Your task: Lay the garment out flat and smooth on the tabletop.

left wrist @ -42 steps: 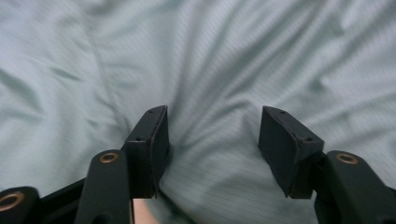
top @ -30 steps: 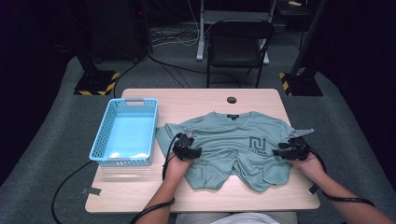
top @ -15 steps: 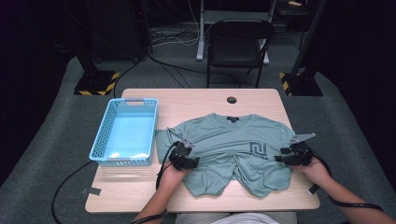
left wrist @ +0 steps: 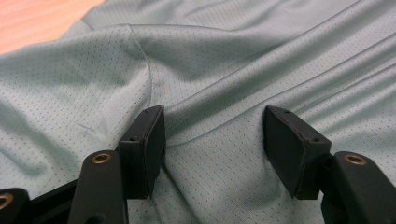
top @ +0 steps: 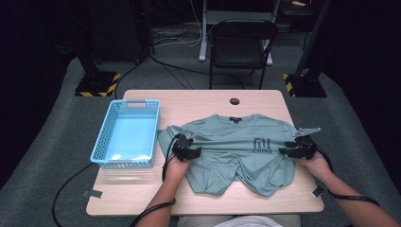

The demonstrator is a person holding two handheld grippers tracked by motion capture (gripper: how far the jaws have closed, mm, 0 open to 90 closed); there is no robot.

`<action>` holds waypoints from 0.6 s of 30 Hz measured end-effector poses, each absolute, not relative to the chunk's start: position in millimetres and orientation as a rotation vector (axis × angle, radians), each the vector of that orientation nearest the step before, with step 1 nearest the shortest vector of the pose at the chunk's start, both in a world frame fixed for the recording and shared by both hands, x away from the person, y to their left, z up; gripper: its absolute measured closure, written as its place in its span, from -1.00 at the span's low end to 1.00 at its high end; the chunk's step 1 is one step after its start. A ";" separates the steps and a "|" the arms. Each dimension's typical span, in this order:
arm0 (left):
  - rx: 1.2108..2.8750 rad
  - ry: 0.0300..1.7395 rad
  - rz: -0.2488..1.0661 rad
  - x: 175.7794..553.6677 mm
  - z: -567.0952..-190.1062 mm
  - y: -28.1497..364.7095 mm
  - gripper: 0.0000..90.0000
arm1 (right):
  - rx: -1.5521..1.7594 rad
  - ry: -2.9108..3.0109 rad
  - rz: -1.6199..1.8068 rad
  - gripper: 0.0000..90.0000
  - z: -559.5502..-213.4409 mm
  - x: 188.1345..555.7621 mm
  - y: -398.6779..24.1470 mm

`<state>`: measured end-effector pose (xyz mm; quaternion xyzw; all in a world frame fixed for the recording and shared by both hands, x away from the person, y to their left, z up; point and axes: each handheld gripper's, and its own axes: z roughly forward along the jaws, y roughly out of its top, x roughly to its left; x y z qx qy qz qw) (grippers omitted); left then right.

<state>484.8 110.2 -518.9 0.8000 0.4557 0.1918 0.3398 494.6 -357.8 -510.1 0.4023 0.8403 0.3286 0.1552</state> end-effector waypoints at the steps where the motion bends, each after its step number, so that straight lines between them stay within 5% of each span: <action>1: 2.078 1.194 0.501 488.7 -518.8 109.7 -0.14 | 1.160 2.401 0.940 0.07 -510.1 498.1 -357.7; 18: 2.028 1.253 0.541 540.7 -519.6 112.5 -0.13 | 1.253 2.308 0.941 0.07 -511.5 540.2 -351.2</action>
